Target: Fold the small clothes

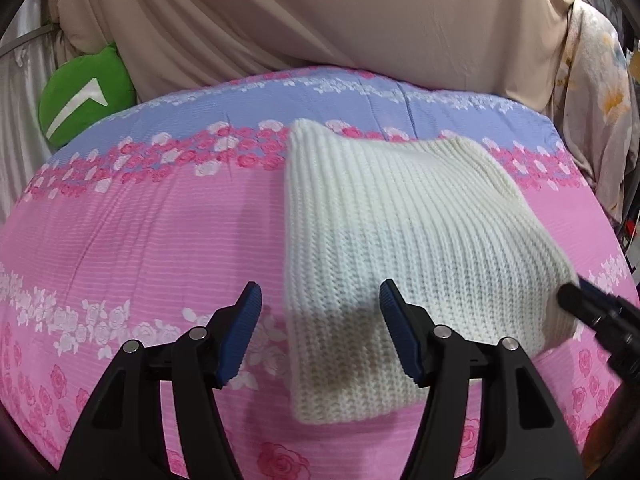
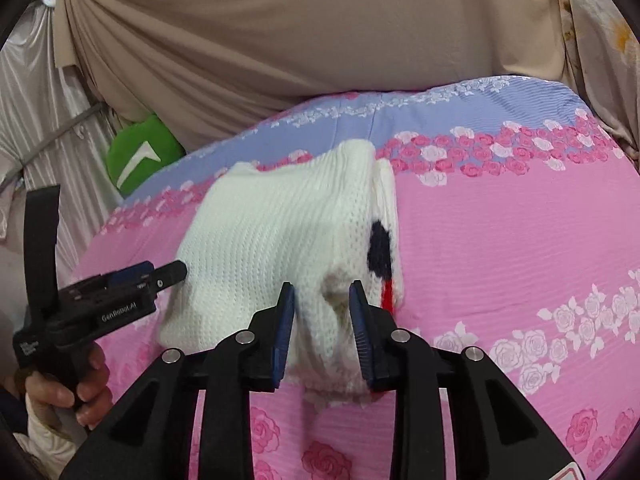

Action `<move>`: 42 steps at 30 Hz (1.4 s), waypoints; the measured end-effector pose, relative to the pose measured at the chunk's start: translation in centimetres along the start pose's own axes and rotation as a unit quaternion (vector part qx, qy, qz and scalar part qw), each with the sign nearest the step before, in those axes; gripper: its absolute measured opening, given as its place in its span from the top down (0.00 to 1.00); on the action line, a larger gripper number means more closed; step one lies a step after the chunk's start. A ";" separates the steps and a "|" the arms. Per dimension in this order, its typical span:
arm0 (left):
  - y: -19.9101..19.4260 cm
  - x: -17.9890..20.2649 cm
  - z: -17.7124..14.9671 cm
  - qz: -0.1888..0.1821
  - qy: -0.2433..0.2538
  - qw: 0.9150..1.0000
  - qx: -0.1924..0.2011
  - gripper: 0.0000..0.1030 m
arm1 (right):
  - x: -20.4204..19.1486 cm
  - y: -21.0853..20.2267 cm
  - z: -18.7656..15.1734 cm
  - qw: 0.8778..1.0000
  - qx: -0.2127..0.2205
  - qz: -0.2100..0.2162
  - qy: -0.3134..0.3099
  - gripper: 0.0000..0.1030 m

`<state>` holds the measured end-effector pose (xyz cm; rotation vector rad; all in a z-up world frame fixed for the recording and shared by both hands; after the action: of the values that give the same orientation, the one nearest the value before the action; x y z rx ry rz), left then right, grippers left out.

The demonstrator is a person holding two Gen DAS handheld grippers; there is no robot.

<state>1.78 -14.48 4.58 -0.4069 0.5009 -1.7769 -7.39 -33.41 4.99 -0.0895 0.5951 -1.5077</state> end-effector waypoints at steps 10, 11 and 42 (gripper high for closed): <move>2.6 0.7 1.7 0.006 0.007 1.000 -0.001 0.39 | -0.1 5.6 2.1 1.000 -0.017 0.006 0.002 0.81; 2.7 0.8 1.6 0.007 0.011 1.000 0.000 0.39 | -0.3 4.4 2.7 1.000 0.005 0.013 0.003 0.81; 0.8 1.4 -2.7 0.010 0.047 0.998 -0.030 0.37 | -2.3 1.4 -3.2 0.993 -0.058 -0.063 -0.085 0.78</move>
<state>0.66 -15.71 1.85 -0.3601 0.6224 -1.7708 -7.35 -30.08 2.39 -0.3470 0.5479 -1.5692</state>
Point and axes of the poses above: each gripper's, at about its wrist camera, not at the fingertips, and y roughly the way its jaws point, x to its right, z to its top, the point moved 5 cm from there along y, roughly the way its jaws point, and after that the axes turned 14 degrees about x, right-handed, at the moved point
